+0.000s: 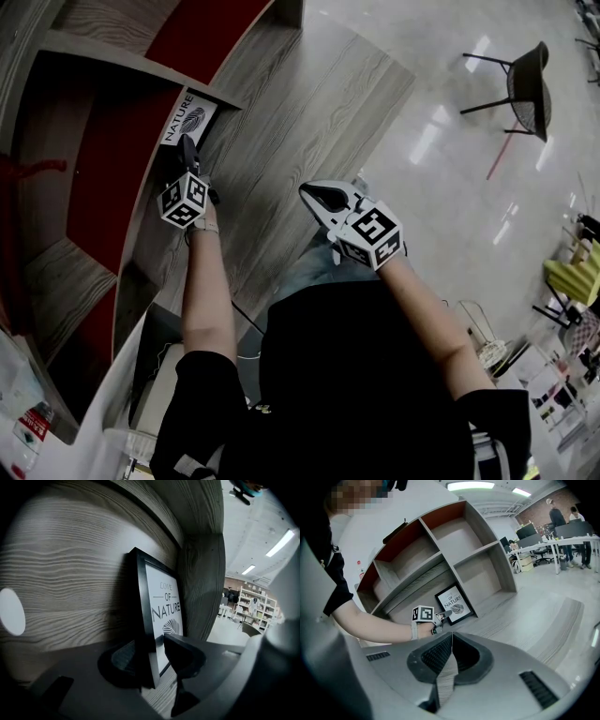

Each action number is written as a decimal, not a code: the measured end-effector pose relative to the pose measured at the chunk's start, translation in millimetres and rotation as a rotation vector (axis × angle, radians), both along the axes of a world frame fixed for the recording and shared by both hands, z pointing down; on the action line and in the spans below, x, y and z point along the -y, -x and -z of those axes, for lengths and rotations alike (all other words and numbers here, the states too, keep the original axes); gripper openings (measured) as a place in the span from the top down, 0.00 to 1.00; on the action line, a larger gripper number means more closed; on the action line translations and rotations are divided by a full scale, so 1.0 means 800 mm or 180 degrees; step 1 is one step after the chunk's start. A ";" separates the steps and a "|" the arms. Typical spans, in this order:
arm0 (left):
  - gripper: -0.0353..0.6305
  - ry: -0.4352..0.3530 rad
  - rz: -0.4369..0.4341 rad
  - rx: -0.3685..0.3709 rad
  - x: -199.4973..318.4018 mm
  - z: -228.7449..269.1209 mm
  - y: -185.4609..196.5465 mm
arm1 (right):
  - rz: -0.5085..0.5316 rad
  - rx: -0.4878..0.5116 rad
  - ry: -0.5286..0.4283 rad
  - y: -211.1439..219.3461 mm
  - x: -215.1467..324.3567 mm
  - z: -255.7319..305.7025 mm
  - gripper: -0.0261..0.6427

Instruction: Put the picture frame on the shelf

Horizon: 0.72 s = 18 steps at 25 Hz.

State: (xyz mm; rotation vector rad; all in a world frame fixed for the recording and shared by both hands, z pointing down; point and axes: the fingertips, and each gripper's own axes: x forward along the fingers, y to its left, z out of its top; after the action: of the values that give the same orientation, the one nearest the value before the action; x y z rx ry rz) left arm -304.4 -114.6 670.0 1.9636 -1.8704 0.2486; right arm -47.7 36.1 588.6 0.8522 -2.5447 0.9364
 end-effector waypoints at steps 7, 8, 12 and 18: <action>0.71 0.0017 0.0074 0.0096 0.001 0.001 0.005 | 0.0002 0.0003 0.0001 0.000 0.000 0.001 0.96; 0.70 0.0019 0.0097 0.0110 0.002 0.001 0.007 | 0.0002 0.0005 0.0003 0.000 -0.001 0.001 0.96; 0.68 0.0019 0.0197 0.0075 0.008 0.007 0.013 | 0.0001 0.0014 0.0010 0.000 -0.001 0.000 0.96; 0.68 0.0031 0.0230 0.0049 0.006 0.006 0.015 | -0.0009 0.0015 0.0014 -0.001 -0.001 0.000 0.96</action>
State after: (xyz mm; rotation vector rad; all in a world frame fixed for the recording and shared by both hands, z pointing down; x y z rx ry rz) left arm -316.5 -119.7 665.5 1.8885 -1.9420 0.2516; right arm -47.2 36.9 589.0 0.8537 -2.5451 0.9457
